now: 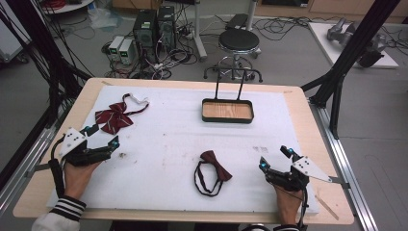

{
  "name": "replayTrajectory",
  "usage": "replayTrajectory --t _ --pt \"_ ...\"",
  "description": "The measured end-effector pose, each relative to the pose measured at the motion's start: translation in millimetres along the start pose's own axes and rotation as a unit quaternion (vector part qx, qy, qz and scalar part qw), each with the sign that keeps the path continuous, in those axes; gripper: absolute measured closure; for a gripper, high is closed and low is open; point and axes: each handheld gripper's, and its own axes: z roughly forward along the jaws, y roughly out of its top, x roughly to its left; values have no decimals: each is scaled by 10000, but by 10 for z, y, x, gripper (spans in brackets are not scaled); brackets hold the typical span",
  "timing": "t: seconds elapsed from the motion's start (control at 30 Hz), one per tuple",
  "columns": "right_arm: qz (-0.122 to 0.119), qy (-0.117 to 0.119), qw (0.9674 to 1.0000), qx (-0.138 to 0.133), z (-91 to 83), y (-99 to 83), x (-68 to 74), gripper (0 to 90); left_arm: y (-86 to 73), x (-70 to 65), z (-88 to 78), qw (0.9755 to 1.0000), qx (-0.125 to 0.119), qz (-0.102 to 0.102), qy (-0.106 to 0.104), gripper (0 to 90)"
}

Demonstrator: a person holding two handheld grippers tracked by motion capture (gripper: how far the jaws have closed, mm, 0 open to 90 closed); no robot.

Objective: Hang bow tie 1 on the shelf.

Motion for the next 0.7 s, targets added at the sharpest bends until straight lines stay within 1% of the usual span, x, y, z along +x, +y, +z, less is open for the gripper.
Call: replayTrajectory --t 0.13,0.23,0.37,0.53,0.63,0.7 --pt "20 0 10000 3 -1 0 1 93 116 67 38 9997 201 155 -33 137" --pt "20 0 10000 3 -1 0 1 93 201 120 69 9991 308 276 -75 137" --pt "21 0 10000 3 -1 0 1 93 288 202 123 9983 452 341 -169 139" --pt "27 7 10000 2 -1 0 0 93 380 306 196 9976 580 307 -238 139" --pt "30 7 10000 3 -1 0 0 93 423 363 256 9964 712 324 -327 140" --pt "37 8 10000 5 -2 0 0 93 444 391 303 9955 802 355 -350 141"
